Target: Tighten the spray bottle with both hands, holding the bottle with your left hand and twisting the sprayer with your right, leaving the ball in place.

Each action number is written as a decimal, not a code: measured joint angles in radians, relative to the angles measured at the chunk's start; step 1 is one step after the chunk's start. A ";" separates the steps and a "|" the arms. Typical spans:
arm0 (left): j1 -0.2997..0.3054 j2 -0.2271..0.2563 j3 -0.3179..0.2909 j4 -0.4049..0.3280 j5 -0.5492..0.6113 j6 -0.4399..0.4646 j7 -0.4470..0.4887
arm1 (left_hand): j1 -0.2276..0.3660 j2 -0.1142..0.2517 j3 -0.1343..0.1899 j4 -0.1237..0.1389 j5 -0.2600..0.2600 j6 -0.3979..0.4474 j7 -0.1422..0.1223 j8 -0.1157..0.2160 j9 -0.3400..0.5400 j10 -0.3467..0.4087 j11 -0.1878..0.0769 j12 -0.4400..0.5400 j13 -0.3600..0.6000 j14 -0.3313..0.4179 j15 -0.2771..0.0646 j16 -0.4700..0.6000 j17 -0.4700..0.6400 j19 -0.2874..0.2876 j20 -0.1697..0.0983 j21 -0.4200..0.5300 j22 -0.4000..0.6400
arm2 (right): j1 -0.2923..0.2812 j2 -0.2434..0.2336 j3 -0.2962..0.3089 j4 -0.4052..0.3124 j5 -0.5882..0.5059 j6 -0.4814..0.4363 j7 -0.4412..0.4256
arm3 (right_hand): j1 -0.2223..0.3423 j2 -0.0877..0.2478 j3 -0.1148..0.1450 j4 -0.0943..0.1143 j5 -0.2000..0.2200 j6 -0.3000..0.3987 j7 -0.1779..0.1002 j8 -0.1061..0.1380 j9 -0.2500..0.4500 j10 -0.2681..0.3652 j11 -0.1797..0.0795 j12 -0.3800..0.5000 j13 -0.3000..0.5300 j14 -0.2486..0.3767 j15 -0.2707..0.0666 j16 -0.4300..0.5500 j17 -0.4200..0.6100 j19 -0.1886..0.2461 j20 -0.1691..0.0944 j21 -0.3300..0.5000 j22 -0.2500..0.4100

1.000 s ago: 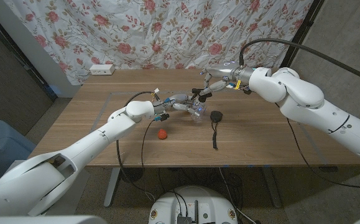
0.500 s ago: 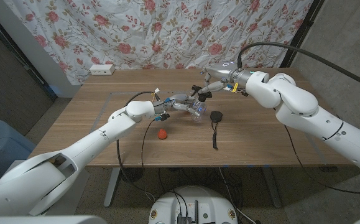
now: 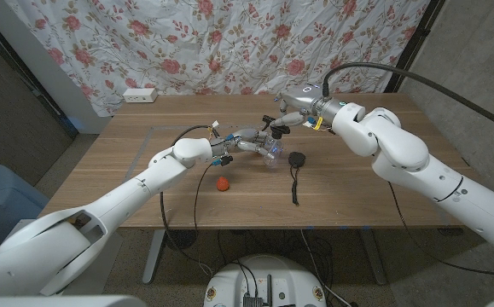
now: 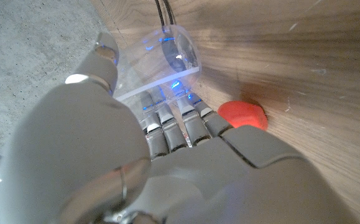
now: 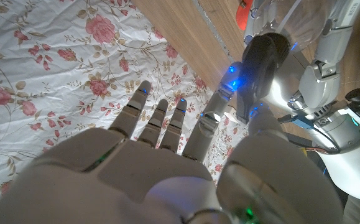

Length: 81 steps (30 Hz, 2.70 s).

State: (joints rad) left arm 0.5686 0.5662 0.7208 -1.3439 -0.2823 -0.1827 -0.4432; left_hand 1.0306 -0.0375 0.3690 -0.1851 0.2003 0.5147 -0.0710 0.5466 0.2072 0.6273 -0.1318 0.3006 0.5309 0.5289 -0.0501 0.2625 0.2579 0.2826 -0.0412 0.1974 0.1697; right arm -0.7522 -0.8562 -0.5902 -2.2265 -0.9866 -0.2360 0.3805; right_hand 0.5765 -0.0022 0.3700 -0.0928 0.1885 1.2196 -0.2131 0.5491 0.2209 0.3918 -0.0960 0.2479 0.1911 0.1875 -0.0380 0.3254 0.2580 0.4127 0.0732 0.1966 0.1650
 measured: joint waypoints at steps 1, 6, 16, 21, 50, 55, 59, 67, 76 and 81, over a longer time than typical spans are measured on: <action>0.001 0.000 0.000 0.000 0.000 0.000 0.000 | 0.000 0.000 0.000 0.000 0.000 0.000 0.000 0.000 0.000 0.000 0.000 0.000 0.000 0.000 0.000 0.000 0.000 0.000 0.000 0.000 0.000 | -0.004 0.004 -0.002 -0.002 -0.017 -0.006 -0.004 | 0.000 0.000 0.000 0.000 0.000 0.004 -0.002 0.001 0.000 0.004 0.003 0.000 0.000 0.001 0.001 0.003 0.000 0.004 -0.004 0.000 0.000; 0.003 0.000 0.000 0.000 0.000 -0.001 0.000 | 0.000 0.000 0.004 -0.004 0.000 0.000 0.000 0.000 0.000 0.000 0.000 -0.004 0.000 0.000 0.000 0.000 0.000 0.000 0.000 0.000 0.000 | -0.023 0.023 -0.009 -0.010 -0.071 -0.025 -0.016 | 0.000 0.000 0.001 -0.010 0.000 0.029 0.006 0.014 0.000 0.031 -0.003 0.000 -0.006 0.025 -0.001 0.011 0.000 0.007 -0.007 0.000 0.000; 0.006 -0.001 0.002 -0.002 0.001 -0.002 0.001 | 0.000 0.000 0.004 -0.004 0.000 0.000 0.000 0.000 0.000 0.000 0.000 -0.002 0.000 0.000 0.000 0.000 0.000 0.000 0.000 0.000 0.000 | -0.054 0.070 -0.021 -0.023 -0.164 -0.069 -0.012 | 0.000 0.000 -0.007 -0.018 -0.004 0.044 0.013 0.025 0.007 0.059 -0.006 0.000 -0.006 0.056 -0.001 0.023 0.000 0.024 -0.009 0.000 0.003; 0.010 0.000 0.002 -0.006 0.002 -0.002 0.003 | 0.000 0.000 0.004 -0.004 0.000 0.000 0.000 0.000 -0.001 0.000 0.000 -0.002 0.000 0.000 0.000 0.000 0.000 0.000 0.000 0.000 0.000 | -0.065 0.090 -0.027 -0.027 -0.208 -0.087 0.006 | -0.009 -0.010 -0.008 -0.027 -0.004 0.047 0.016 0.032 0.009 0.067 -0.004 0.000 -0.006 0.063 -0.001 0.023 0.000 0.030 -0.009 0.000 0.005; 0.031 0.007 0.000 -0.037 0.003 0.005 0.024 | 0.000 0.000 0.006 -0.006 0.005 0.003 0.015 0.000 0.004 0.009 0.009 -0.004 0.000 0.004 0.004 0.000 0.000 0.000 0.000 0.000 0.000 | -0.111 0.219 -0.057 -0.030 -0.431 -0.179 0.151 | -0.005 -0.024 -0.004 -0.048 -0.003 0.069 0.024 0.049 0.016 0.102 -0.006 -0.004 -0.002 0.099 -0.005 0.034 0.000 0.050 -0.014 0.000 0.005; 0.035 0.008 0.000 -0.044 0.003 0.006 0.027 | 0.000 0.000 0.006 -0.006 0.004 0.003 0.015 0.000 0.004 0.009 0.009 -0.002 0.000 0.004 0.004 0.000 -0.001 0.000 0.000 0.000 0.000 | -0.119 0.241 -0.059 -0.030 -0.461 -0.193 0.177 | -0.005 -0.024 -0.004 -0.048 -0.003 0.094 0.031 0.059 0.019 0.116 -0.006 -0.004 -0.002 0.111 -0.003 0.039 0.000 0.054 -0.011 0.000 0.005; 0.040 0.013 -0.002 -0.055 0.003 0.008 0.030 | 0.000 0.000 0.006 -0.006 0.004 0.003 0.014 0.000 0.004 0.009 0.009 -0.002 0.000 0.004 0.004 -0.004 -0.003 0.000 0.000 0.000 0.000 | -0.132 0.268 -0.060 -0.030 -0.494 -0.210 0.198 | -0.005 -0.024 -0.004 -0.048 -0.003 0.122 0.037 0.076 0.018 0.131 -0.011 -0.004 -0.005 0.120 -0.001 0.041 0.000 0.055 -0.012 0.000 0.005; 0.046 0.024 -0.006 -0.073 0.003 0.013 0.032 | 0.000 0.000 0.006 -0.006 0.004 0.003 0.014 0.000 0.005 0.010 0.010 -0.002 0.000 0.006 0.001 -0.004 0.000 0.000 0.000 0.000 0.000 | -0.151 0.314 -0.061 -0.026 -0.533 -0.236 0.207 | 0.031 0.012 0.018 -0.070 -0.003 0.140 0.052 0.096 0.028 0.144 -0.013 -0.009 -0.005 0.128 -0.001 0.049 0.000 0.057 -0.014 0.000 0.005; 0.047 0.029 -0.009 -0.075 0.000 0.011 0.026 | 0.000 0.000 0.006 -0.006 0.003 0.003 0.015 0.000 0.005 0.010 0.010 -0.002 0.000 0.009 -0.002 -0.004 0.000 0.000 0.000 0.000 0.000 | -0.169 0.357 -0.059 -0.022 -0.554 -0.267 0.207 | 0.075 0.022 0.032 -0.084 -0.003 0.154 0.088 0.117 0.037 0.155 -0.010 -0.009 -0.005 0.136 -0.003 0.049 -0.003 0.057 -0.014 0.000 0.005; 0.044 0.028 -0.010 -0.065 -0.003 0.001 0.019 | 0.000 0.000 0.006 -0.006 0.002 0.002 0.016 0.000 0.005 0.010 0.010 -0.002 0.000 0.009 -0.002 -0.004 0.000 0.000 0.000 0.000 0.000 | -0.177 0.384 -0.053 -0.020 -0.556 -0.284 0.207 | 0.098 0.013 0.035 -0.087 -0.003 0.163 0.097 0.124 0.042 0.168 -0.011 -0.009 -0.005 0.147 -0.003 0.049 -0.003 0.057 -0.014 0.000 0.005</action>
State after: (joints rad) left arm 0.6122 0.5938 0.7111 -1.4093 -0.2849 -0.1818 -0.4243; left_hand 1.0306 -0.0374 0.3747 -0.1908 0.2027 0.5165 -0.0545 0.5467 0.2118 0.6375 -0.1217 0.2990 0.5311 0.5378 -0.0518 0.2584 0.2580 0.2826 -0.0412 0.1974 0.1698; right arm -0.9290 -0.4725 -0.6434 -2.2464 -1.5423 -0.5196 0.5872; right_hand 0.6742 0.0109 0.4048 -0.1797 0.1854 1.3823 -0.1159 0.6735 0.2629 0.5594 -0.1072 0.2390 0.1859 0.3345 -0.0412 0.3745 0.2554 0.4696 0.0591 0.1966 0.1701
